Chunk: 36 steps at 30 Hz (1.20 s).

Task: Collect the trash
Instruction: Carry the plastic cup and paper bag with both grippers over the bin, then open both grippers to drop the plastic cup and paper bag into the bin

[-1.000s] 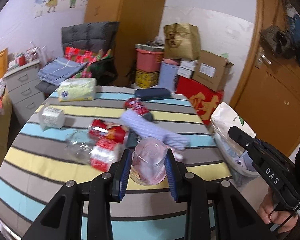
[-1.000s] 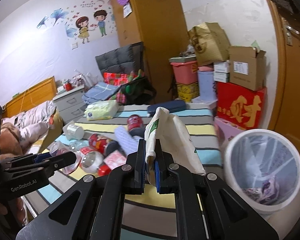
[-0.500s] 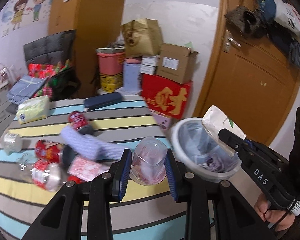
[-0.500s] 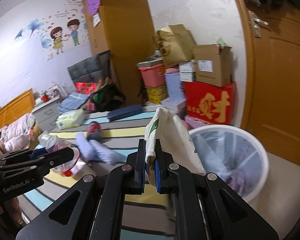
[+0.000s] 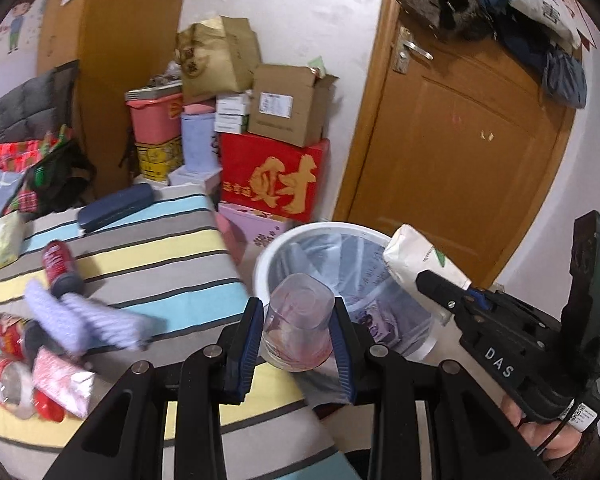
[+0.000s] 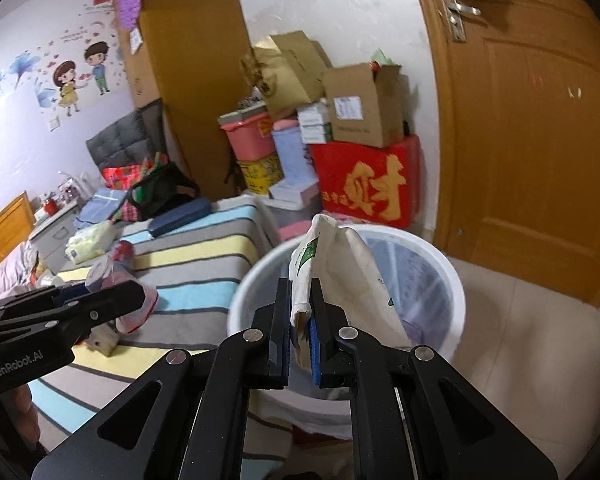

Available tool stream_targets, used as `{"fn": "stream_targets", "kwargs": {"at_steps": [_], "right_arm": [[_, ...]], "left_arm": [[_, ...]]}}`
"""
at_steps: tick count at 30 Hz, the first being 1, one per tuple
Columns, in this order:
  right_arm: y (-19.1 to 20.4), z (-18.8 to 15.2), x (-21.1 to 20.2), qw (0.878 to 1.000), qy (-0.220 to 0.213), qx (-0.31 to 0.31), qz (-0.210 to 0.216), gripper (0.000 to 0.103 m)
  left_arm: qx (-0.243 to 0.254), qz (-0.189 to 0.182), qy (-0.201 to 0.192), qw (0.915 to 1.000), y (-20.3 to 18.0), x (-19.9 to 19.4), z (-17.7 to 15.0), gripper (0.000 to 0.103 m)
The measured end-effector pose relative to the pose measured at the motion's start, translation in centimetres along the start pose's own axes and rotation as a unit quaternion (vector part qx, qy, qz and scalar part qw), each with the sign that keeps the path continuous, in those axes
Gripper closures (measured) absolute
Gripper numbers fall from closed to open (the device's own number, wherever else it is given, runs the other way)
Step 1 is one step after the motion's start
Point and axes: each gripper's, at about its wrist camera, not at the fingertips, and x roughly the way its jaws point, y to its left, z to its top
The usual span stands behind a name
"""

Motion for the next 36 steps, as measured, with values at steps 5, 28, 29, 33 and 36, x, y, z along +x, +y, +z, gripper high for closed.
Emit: {"fn": "stream_targets", "kwargs": {"at_steps": [5, 28, 29, 33, 36], "right_arm": [[-1.2, -0.3, 1.0, 1.0, 0.025, -0.001, -0.007, 0.095], [-4.1, -0.8, 3.9, 0.996, 0.077, 0.001, -0.051, 0.055], [-4.1, -0.8, 3.9, 0.996, 0.076, 0.001, -0.051, 0.055], [-4.0, -0.7, 3.5, 0.996, 0.07, 0.006, -0.054, 0.055], [-3.8, -0.6, 3.1, 0.997, 0.064, 0.008, -0.052, 0.055]], "left_arm": [[0.009, -0.015, 0.016, 0.9997, -1.2, 2.5, 0.5, 0.069], [-0.019, -0.028, 0.051, 0.9981, -0.4, 8.5, 1.4, 0.053], [-0.021, -0.028, 0.052, 0.9981, -0.3, 8.3, 1.4, 0.053], [-0.023, -0.023, 0.047, 0.9983, 0.1, 7.5, 1.2, 0.053], [-0.021, -0.021, 0.043, 0.9986, 0.1, 6.6, 1.0, 0.053]]}}
